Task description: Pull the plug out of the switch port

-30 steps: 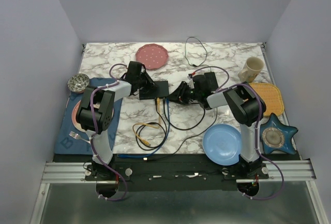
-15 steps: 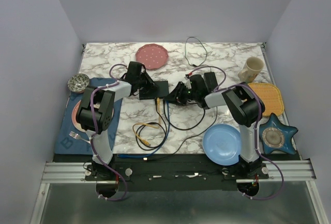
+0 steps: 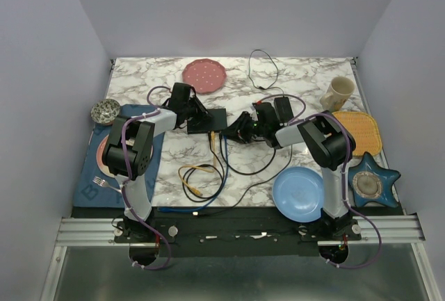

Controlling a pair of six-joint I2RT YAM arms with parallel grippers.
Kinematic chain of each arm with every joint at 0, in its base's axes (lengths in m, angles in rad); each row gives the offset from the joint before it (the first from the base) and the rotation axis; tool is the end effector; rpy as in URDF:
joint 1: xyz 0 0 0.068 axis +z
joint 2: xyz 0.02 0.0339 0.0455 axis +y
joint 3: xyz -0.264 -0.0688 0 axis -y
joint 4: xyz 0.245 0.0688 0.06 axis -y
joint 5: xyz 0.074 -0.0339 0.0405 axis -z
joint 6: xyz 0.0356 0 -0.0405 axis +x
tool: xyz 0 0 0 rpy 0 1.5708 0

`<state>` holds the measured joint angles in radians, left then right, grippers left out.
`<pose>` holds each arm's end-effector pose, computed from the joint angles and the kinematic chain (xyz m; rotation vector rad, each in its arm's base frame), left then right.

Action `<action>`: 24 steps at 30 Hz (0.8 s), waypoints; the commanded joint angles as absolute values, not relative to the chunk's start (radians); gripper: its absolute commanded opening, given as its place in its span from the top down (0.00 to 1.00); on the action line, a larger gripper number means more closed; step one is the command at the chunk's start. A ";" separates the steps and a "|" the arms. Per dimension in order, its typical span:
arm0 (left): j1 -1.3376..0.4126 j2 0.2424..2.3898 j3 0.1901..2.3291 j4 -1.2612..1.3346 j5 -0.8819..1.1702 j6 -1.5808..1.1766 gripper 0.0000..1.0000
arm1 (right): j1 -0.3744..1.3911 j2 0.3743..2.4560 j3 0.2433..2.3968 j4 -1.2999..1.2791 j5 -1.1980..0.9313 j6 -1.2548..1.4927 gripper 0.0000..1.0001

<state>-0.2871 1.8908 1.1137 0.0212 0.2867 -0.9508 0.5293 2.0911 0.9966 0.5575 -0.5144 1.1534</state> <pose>0.3793 -0.1225 0.1609 -0.6626 2.3976 -0.9136 0.3426 0.2207 0.0986 0.3971 2.4048 1.4442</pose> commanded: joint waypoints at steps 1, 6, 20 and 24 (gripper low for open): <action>-0.281 1.905 1.088 -0.009 0.293 -0.945 0.65 | 0.529 2.123 0.963 0.584 -0.472 1.230 0.59; -0.279 1.904 1.086 -0.009 0.295 -0.945 0.65 | 0.522 2.126 0.946 0.620 -0.477 1.273 0.59; -0.281 1.894 1.086 -0.017 0.290 -0.942 0.65 | 0.523 2.057 1.040 0.269 -0.417 1.072 0.47; -0.279 1.891 1.083 -0.020 0.285 -0.940 0.65 | 0.522 2.031 1.034 0.224 -0.387 1.022 0.48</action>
<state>-0.2871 1.8908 1.1103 0.0273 0.2882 -0.9512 0.5236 2.0544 1.0370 0.4107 -0.4713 1.1206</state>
